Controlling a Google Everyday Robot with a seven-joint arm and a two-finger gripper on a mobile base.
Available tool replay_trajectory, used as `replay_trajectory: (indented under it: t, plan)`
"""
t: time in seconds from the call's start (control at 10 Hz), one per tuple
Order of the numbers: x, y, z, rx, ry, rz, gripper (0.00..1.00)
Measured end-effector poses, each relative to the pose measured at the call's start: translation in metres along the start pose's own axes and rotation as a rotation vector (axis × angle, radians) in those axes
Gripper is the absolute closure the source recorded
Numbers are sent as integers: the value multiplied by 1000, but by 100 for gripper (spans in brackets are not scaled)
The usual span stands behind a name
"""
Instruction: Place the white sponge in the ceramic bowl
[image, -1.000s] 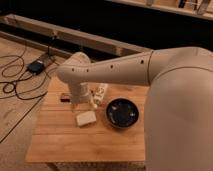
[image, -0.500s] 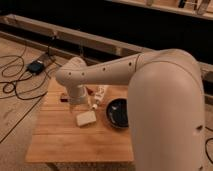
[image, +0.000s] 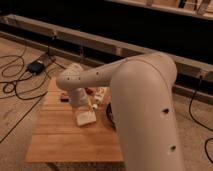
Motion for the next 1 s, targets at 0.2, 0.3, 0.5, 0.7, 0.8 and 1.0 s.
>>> replay_trajectory:
  t: [0.2,0.3,0.5,0.7,0.8,1.0]
  plan:
    - [-7,0,20,22,3,-21,35]
    - [-9,0,26,32,3,-29,35]
    - [-9,3,37,56,8,-52,35]
    - [-7,9,45,76,19,-74,35]
    - [-6,12,47,84,23,-81,35]
    - [-6,14,53,115,30,-88,35]
